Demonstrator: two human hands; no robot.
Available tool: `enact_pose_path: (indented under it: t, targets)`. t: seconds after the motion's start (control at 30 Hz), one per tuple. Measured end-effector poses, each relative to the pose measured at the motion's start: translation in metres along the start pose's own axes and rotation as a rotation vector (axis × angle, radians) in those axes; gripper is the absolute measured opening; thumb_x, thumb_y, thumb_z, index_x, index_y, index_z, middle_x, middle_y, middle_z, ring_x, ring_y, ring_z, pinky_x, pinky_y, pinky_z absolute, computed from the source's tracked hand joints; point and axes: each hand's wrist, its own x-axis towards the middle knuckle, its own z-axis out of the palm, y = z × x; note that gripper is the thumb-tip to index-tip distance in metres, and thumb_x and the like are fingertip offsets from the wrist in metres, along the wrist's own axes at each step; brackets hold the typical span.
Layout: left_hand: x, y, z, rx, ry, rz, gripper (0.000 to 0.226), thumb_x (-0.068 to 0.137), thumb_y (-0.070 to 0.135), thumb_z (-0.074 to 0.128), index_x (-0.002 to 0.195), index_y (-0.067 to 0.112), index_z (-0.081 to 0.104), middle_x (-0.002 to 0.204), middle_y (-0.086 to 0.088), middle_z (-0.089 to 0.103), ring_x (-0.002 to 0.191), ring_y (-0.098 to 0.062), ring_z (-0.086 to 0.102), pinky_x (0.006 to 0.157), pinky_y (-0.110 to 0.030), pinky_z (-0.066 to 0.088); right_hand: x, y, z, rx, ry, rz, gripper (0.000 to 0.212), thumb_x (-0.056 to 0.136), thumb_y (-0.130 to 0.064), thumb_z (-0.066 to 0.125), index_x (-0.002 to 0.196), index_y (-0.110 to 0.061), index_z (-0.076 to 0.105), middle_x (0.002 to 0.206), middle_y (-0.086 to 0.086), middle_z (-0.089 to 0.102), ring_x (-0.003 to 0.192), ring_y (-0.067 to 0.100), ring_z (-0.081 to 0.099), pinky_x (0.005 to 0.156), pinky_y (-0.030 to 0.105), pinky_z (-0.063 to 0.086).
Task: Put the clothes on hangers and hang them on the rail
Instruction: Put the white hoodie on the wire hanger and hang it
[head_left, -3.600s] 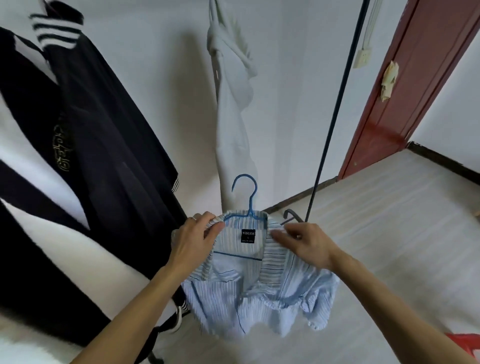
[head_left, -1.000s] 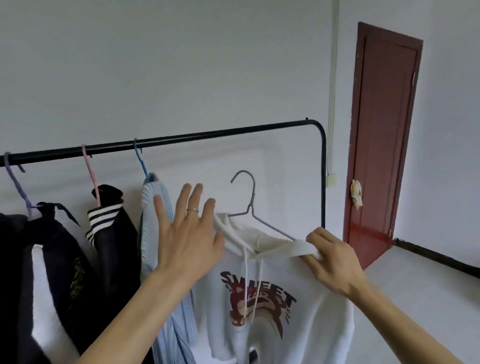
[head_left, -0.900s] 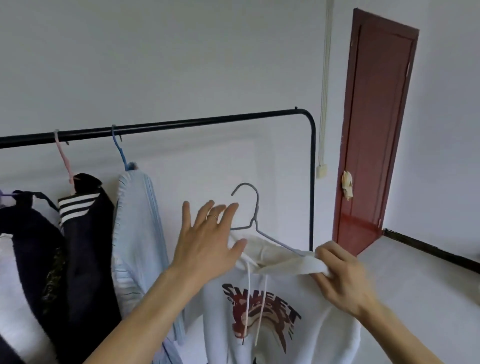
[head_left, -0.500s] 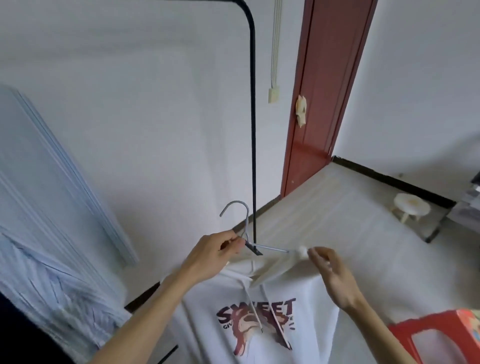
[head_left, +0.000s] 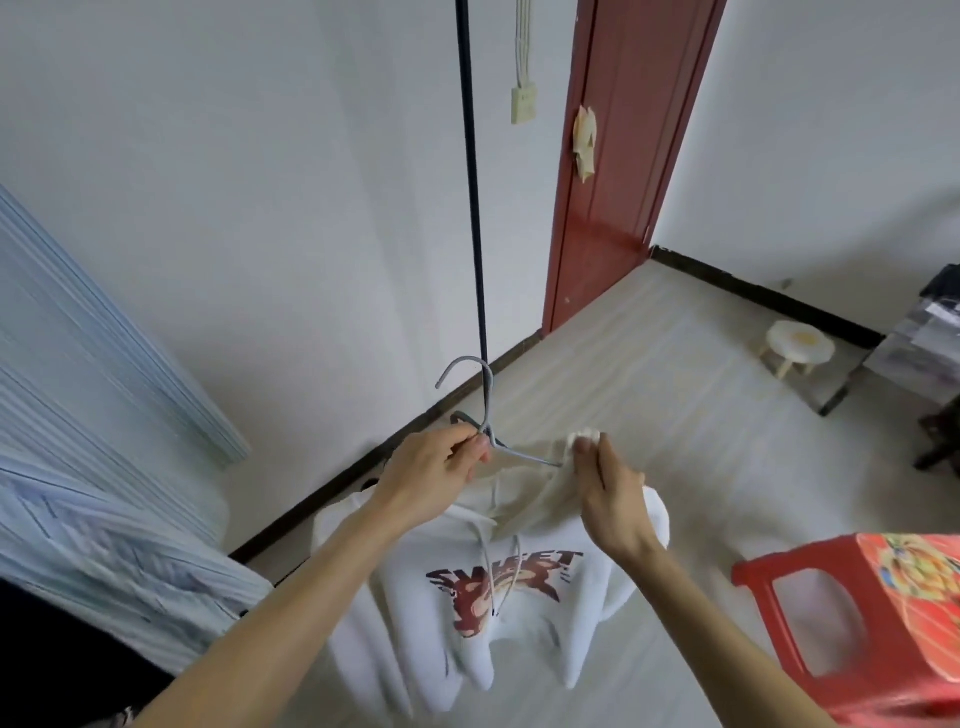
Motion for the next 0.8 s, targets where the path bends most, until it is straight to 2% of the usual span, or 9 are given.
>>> enact_pose_path:
  t: [0.07,0.17,0.33,0.43,0.5,0.57,0.63,0.7,0.8]
  targets:
    - [0.003,0.0,-0.006,0.004,0.001,0.017,0.028,0.1,0.035,0.048,0.079,0.029,0.065,0.061,0.01,0.059,0.054,-0.001,0.053,0.056,-0.017,0.039,0.001,-0.013,0.008,0.131,0.0,-0.112,0.036,0.104,-0.028,0.037,0.072,-0.013,0.032,0.058,-0.006,0.035,0.054,0.011,0.031,0.064,0.035,0.032]
    - [0.005,0.003,-0.006,0.095,-0.017,0.08,0.03,0.1,0.04,0.046,0.074,0.029,0.058,0.062,0.008,0.06,0.055,-0.007,0.054,0.06,-0.029,0.044,-0.002,-0.031,0.025,0.236,-0.033,-0.201,0.034,0.102,-0.035,0.036,0.074,-0.016,0.036,0.065,-0.012,0.037,0.058,0.005,0.033,0.057,0.026,0.035]
    - [0.007,-0.001,-0.014,0.211,-0.009,0.198,0.023,0.1,0.038,0.045,0.078,0.031,0.048,0.062,0.011,0.053,0.058,-0.011,0.051,0.056,-0.032,0.042,-0.003,-0.046,0.032,0.289,-0.038,-0.134,0.035,0.102,-0.035,0.04,0.077,-0.01,0.042,0.067,-0.009,0.042,0.059,0.006,0.037,0.058,0.023,0.036]
    - [0.005,-0.013,-0.02,0.248,-0.057,0.295,0.021,0.101,0.04,0.042,0.084,0.03,0.05,0.066,0.01,0.055,0.057,-0.013,0.054,0.056,-0.033,0.042,0.022,-0.045,0.02,0.2,-0.274,0.094,0.05,0.093,-0.053,0.055,0.069,-0.011,0.044,0.06,-0.004,0.043,0.056,0.013,0.041,0.055,0.025,0.037]
    - [0.002,-0.021,-0.024,0.267,-0.069,0.334,0.029,0.102,0.041,0.036,0.099,0.025,0.06,0.072,0.012,0.057,0.06,-0.006,0.054,0.068,-0.024,0.04,0.041,-0.032,0.015,0.2,-0.583,0.283,0.072,0.082,-0.07,0.059,0.067,0.0,0.056,0.065,0.012,0.049,0.061,0.024,0.046,0.064,0.031,0.039]
    - [0.0,-0.03,-0.029,0.306,-0.037,0.352,0.042,0.1,0.047,0.027,0.105,0.025,0.062,0.082,0.014,0.059,0.075,-0.007,0.058,0.088,-0.028,0.038,0.048,-0.012,0.019,0.335,-0.909,0.502,0.079,0.081,-0.072,0.059,0.106,0.002,0.069,0.103,0.025,0.062,0.091,0.033,0.057,0.086,0.038,0.044]
    - [0.002,-0.033,-0.034,0.335,-0.018,0.357,0.051,0.096,0.052,0.018,0.103,0.026,0.062,0.089,0.012,0.062,0.087,-0.011,0.059,0.095,-0.032,0.033,0.043,-0.003,0.032,0.536,-1.072,0.598,0.059,0.097,-0.044,0.05,0.129,0.005,0.057,0.13,0.026,0.057,0.115,0.037,0.058,0.098,0.04,0.047]
    - [0.001,-0.031,-0.035,0.373,-0.016,0.35,0.046,0.097,0.048,0.021,0.102,0.026,0.06,0.094,0.012,0.064,0.095,-0.012,0.057,0.098,-0.032,0.028,0.037,-0.009,0.054,0.6,-0.956,0.648,0.036,0.09,-0.012,0.047,0.108,0.016,0.062,0.106,0.027,0.064,0.091,0.034,0.066,0.079,0.035,0.057]
    - [-0.003,-0.042,-0.032,0.465,-0.094,0.346,0.022,0.102,0.033,0.033,0.101,0.029,0.055,0.102,0.013,0.064,0.105,-0.01,0.051,0.101,-0.036,0.022,0.039,-0.029,0.079,0.687,-0.567,0.639,0.015,0.073,0.006,0.041,0.073,0.005,0.056,0.072,0.015,0.052,0.06,0.026,0.054,0.054,0.03,0.046]
